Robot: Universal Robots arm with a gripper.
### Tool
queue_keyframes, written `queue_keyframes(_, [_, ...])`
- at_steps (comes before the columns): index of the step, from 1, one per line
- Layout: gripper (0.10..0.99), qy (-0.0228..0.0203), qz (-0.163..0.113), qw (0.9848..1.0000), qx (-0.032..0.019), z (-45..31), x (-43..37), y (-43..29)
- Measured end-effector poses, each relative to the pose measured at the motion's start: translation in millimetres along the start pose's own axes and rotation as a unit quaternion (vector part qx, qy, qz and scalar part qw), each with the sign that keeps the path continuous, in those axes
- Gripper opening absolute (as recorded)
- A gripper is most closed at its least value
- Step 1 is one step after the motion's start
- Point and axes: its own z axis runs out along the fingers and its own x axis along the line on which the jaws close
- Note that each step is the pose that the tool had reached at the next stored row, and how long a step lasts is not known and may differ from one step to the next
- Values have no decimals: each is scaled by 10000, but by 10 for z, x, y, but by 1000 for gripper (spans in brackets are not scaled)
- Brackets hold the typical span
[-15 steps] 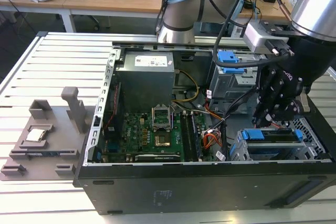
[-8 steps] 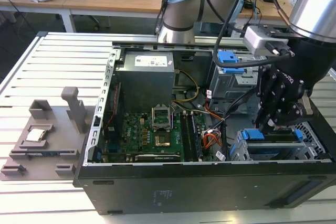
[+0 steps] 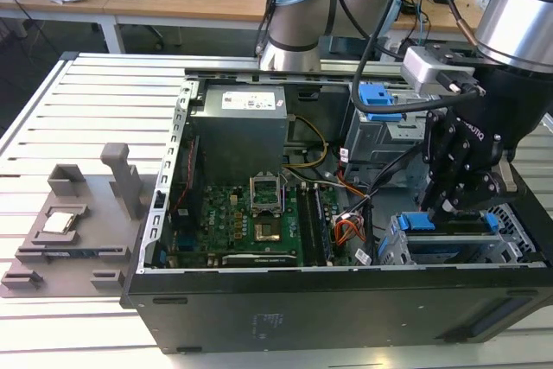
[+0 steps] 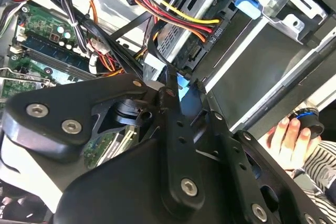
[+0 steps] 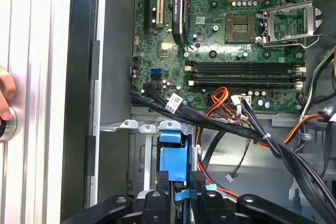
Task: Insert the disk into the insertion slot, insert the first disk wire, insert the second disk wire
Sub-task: 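Insert the second disk wire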
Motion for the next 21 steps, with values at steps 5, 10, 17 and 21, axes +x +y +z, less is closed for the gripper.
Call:
queue_keyframes(5, [157,1,0,10000,0,1,0,0])
queue_keyframes(10, [149,-1,-1,10000,1,-2,0,-9])
queue_keyframes(17, [149,0,-3,10000,-24,-30,-4,-141])
queue_keyframes(21, [149,0,-5,10000,-30,-36,-33,-161])
